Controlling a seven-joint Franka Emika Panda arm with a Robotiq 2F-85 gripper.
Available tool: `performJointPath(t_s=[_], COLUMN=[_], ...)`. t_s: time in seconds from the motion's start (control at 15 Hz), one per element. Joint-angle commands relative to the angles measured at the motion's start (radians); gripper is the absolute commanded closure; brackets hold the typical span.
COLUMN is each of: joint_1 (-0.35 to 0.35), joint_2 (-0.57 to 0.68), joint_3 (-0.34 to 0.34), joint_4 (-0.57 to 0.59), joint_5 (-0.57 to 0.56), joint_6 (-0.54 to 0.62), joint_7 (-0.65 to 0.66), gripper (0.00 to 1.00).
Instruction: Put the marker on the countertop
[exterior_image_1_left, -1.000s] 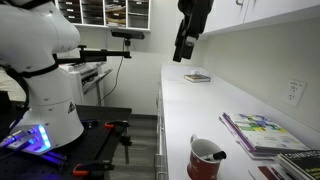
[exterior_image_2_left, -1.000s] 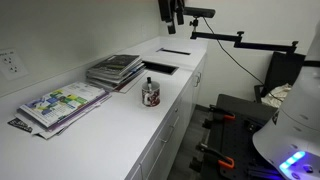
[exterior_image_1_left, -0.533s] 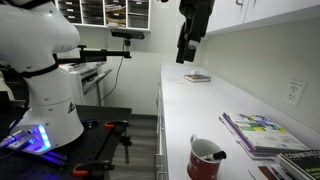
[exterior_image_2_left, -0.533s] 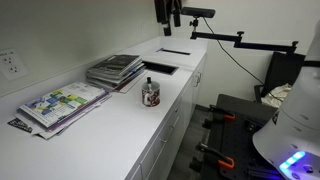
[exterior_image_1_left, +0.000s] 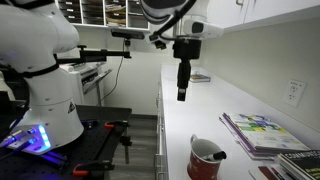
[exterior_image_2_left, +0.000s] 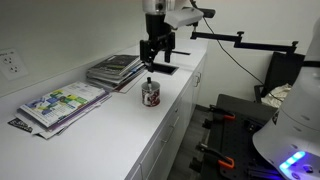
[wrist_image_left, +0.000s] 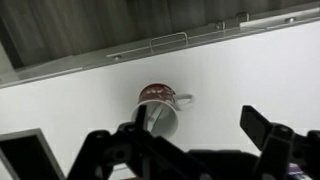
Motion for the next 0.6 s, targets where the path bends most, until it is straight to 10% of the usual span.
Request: performJointPath(t_s=[0.0, 0.53], joint_1=[-0.038, -0.033], joint_2=[0.120, 0.148], joint_3=[0.010, -0.007], joint_4=[0.011, 0.017], joint_5=[-0.039, 0.000], joint_6=[0.108, 0.135], joint_7=[0.090, 0.094], gripper=[0.00, 0.00])
